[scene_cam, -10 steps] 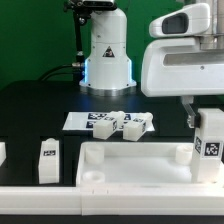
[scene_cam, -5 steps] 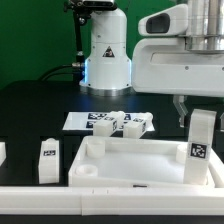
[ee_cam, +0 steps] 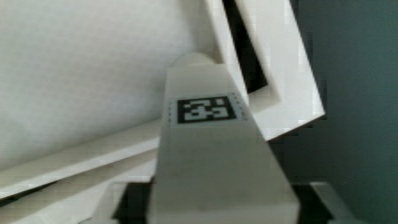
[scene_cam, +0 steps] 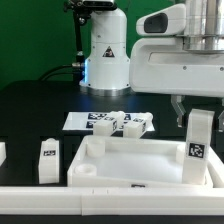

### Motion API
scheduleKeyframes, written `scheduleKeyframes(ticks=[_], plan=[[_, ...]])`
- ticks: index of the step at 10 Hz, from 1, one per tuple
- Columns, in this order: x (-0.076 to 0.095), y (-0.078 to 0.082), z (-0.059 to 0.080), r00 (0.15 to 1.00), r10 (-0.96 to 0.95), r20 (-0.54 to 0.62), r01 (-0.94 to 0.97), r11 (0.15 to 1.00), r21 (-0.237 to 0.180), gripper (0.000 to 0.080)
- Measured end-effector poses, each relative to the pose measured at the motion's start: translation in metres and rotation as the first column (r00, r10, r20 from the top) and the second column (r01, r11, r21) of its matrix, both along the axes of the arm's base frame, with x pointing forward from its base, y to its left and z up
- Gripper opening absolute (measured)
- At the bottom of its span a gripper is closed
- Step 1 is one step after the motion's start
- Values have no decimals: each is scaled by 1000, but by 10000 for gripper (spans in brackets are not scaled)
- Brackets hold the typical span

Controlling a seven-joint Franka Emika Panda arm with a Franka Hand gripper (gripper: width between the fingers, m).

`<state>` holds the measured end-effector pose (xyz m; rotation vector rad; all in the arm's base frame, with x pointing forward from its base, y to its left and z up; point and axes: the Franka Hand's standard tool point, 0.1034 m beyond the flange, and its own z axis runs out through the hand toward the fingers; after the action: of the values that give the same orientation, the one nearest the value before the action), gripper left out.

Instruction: Assemble desk

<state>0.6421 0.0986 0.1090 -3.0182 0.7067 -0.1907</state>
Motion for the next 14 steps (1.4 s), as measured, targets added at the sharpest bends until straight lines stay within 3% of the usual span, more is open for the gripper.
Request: scheduleKeyframes(ticks=[1, 2, 4, 6, 10, 14], plan=[[0, 0, 0, 1000, 1, 0, -1, 1000, 0, 494], [3, 1, 11, 999, 42, 4, -42, 999, 3, 598], [4, 10, 41, 998, 66, 24, -66, 998, 20, 639], [3, 7, 33, 998, 62, 18, -63, 998, 16, 646], [1, 5, 35, 998, 66, 20, -67, 997, 24, 649], [-50, -11, 60, 1000, 25, -12, -24, 996, 86, 649]])
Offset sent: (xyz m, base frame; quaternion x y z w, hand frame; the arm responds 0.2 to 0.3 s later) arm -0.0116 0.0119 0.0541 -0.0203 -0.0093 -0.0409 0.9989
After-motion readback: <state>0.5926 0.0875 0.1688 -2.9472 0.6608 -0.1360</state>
